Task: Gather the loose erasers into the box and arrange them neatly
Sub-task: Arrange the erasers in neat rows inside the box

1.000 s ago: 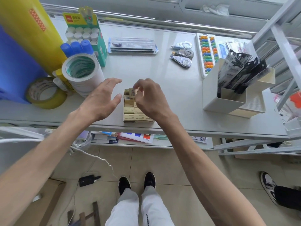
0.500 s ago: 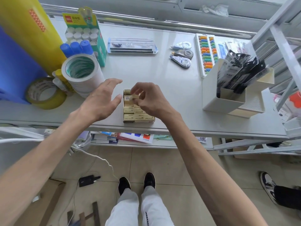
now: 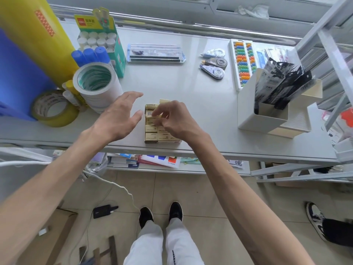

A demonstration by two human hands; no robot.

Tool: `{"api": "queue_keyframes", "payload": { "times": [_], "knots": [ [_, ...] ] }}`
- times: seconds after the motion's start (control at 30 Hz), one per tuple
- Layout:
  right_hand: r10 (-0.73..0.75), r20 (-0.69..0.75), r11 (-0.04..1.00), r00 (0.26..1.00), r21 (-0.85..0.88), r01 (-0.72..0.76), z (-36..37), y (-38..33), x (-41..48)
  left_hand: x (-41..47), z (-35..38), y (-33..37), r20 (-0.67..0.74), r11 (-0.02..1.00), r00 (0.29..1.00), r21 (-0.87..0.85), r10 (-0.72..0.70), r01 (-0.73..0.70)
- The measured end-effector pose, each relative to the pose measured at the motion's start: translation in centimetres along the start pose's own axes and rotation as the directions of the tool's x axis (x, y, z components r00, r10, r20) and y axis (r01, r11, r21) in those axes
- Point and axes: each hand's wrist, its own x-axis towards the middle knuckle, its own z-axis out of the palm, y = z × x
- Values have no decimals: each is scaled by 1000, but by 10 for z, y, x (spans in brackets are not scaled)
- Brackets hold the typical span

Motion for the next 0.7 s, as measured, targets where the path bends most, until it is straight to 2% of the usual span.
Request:
{"api": "queue_keyframes", "payload": {
  "times": [0.37,0.5,0.63,0.7],
  "knots": [
    [23,-24,998,999,56,-22,4,3,3,1,-1,0,-12,1000,1000,-1,0,0],
    [34,-90,978,995,207,-15,3,1,3,2,1,0,-6,1000,1000,-1,4,-4],
    [99,-109,906,989,422,-44,-8,0,5,2,2,0,-6,1000,1000,3,3,-3],
    [104,-121,900,987,435,-41,-13,-1,5,3,3,1,-8,1000,1000,1,4,-4]
  ]
}}
